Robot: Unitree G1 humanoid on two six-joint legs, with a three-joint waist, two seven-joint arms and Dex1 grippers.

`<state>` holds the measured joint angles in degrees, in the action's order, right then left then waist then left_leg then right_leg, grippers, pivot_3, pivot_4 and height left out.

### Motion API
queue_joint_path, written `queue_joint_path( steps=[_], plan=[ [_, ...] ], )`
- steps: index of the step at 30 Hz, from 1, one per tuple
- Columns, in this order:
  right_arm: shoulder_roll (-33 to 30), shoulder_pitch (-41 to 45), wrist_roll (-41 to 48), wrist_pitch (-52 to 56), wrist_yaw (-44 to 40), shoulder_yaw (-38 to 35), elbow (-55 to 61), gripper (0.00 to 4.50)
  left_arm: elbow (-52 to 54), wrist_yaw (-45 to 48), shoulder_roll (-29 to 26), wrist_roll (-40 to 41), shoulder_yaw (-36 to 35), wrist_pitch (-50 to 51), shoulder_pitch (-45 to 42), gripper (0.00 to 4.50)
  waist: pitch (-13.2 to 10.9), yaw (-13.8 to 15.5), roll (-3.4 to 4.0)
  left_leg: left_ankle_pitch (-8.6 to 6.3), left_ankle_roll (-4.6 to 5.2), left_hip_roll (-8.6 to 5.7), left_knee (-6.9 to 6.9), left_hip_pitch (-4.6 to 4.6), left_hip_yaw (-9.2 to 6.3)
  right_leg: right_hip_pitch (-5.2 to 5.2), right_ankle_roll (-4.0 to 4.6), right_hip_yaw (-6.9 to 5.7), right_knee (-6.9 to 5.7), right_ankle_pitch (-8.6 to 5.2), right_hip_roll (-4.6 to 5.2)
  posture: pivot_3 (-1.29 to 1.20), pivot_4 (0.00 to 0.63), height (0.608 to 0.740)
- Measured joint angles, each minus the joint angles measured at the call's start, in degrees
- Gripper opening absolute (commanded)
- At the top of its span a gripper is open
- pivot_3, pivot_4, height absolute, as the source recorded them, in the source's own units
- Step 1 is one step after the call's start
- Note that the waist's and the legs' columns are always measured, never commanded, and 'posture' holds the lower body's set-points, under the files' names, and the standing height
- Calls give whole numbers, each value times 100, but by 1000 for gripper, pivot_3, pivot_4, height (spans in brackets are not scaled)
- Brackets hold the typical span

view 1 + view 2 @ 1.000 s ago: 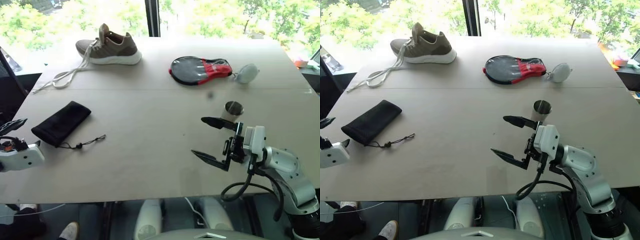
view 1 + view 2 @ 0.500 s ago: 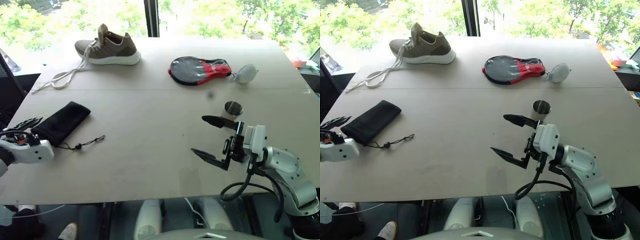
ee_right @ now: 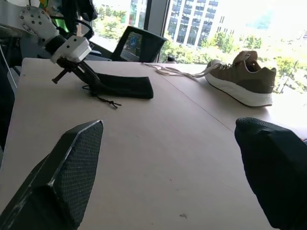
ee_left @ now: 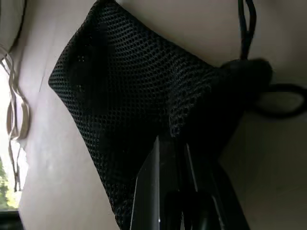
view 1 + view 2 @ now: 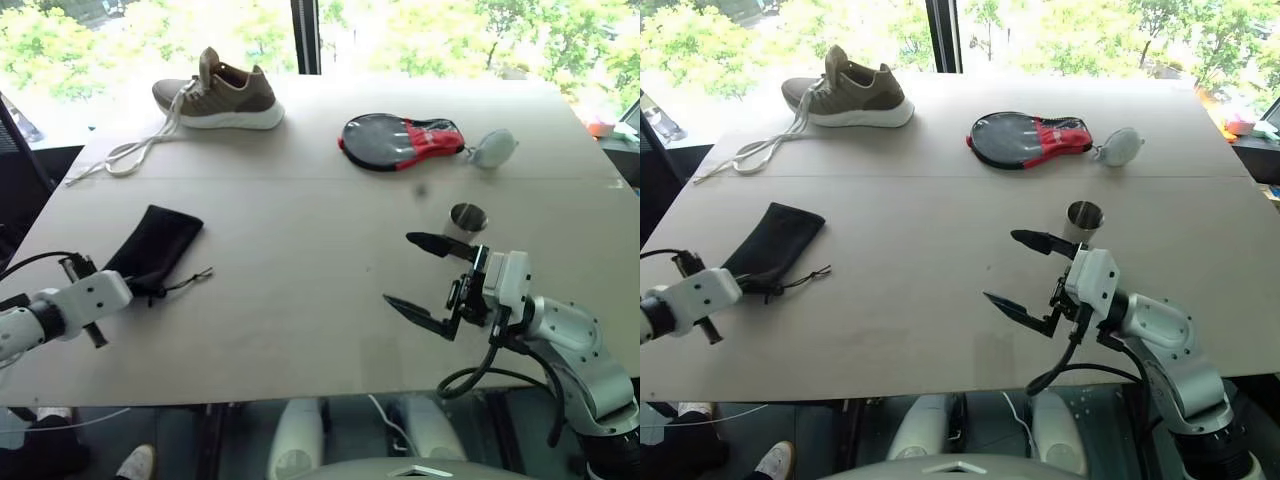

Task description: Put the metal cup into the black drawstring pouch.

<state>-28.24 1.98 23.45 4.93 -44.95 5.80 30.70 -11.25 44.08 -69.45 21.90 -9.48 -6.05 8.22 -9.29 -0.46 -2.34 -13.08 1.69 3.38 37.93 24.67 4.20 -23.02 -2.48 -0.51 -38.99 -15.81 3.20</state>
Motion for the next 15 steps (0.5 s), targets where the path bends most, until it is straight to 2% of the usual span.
queue_joint_path(
  steps=[1,2,3,4,6,7,8,10,12,13,14,15],
  plan=[
    [19,83,-92,49,129,-1,-1,4500,778,-28,-81,576,-126,1098,-7,47,-2,-2,3,0,0,0,7,-1,-6,2,-1,0,-3,0,-1,0,150,740],
    [30,114,-127,79,190,-4,-1,4500,1049,-82,-163,772,-148,1552,-22,47,-3,-10,5,0,1,1,13,-3,-12,5,-1,2,-4,-1,-5,0,150,740],
    [31,156,-251,199,360,-17,26,4500,1579,-315,-301,1182,-162,2656,-145,47,-5,-18,8,0,1,1,20,-7,-21,12,-2,4,-6,-1,-8,0,150,740],
    [-28,233,-470,415,584,-21,77,4500,2062,-581,-355,1670,-156,3694,-405,47,-13,-21,22,-1,1,0,26,-19,-26,24,-4,7,-6,-1,-8,0,150,740],
    [-273,374,-861,927,902,-35,219,4500,2606,-1001,-223,2452,-43,5122,-1085,47,-19,-17,32,-1,2,-8,27,-29,-24,31,-4,13,-9,-1,-8,0,150,740],
    [-436,534,-936,1304,964,-38,292,4500,2802,-1381,74,2982,72,6112,-1704,47,-20,4,35,0,2,-14,30,-35,-27,36,-4,13,-13,-1,-12,0,150,740],
    [-446,580,-905,1405,952,-55,339,4500,2855,-1524,164,3162,143,6464,-1869,47,-18,1,31,0,1,-13,30,-37,-28,38,-3,14,-14,-1,-21,0,150,740],
    [-475,560,-686,1603,916,-182,456,4500,2724,-2075,823,3360,376,7507,-2695,47,-21,19,37,0,0,-18,28,-43,-32,40,-2,19,-32,-1,-26,0,150,740],
    [-460,591,-584,1797,987,-265,533,4500,2376,-2818,1931,3447,411,8495,-3633,47,-21,83,30,0,0,-18,38,-41,-31,38,-2,17,-44,-1,-32,0,150,740],
    [-461,602,-553,1859,1004,-282,553,4500,2286,-2972,2175,3436,410,8695,-3817,47,-19,102,27,1,-1,-19,39,-41,-32,39,-2,19,-44,-1,-32,0,150,740],
    [-471,617,-507,2003,1030,-328,577,4500,1991,-3367,2608,3214,639,9202,-4349,47,-19,116,21,1,0,-21,43,-41,-32,39,-2,24,-46,-1,-32,0,150,740],
    [-479,635,-492,2082,1039,-355,620,4500,1779,-3572,2712,3046,873,9507,-4705,47,-21,99,17,0,0,-23,42,-41,-27,33,-3,36,-45,0,-32,0,150,740]
  ],
)
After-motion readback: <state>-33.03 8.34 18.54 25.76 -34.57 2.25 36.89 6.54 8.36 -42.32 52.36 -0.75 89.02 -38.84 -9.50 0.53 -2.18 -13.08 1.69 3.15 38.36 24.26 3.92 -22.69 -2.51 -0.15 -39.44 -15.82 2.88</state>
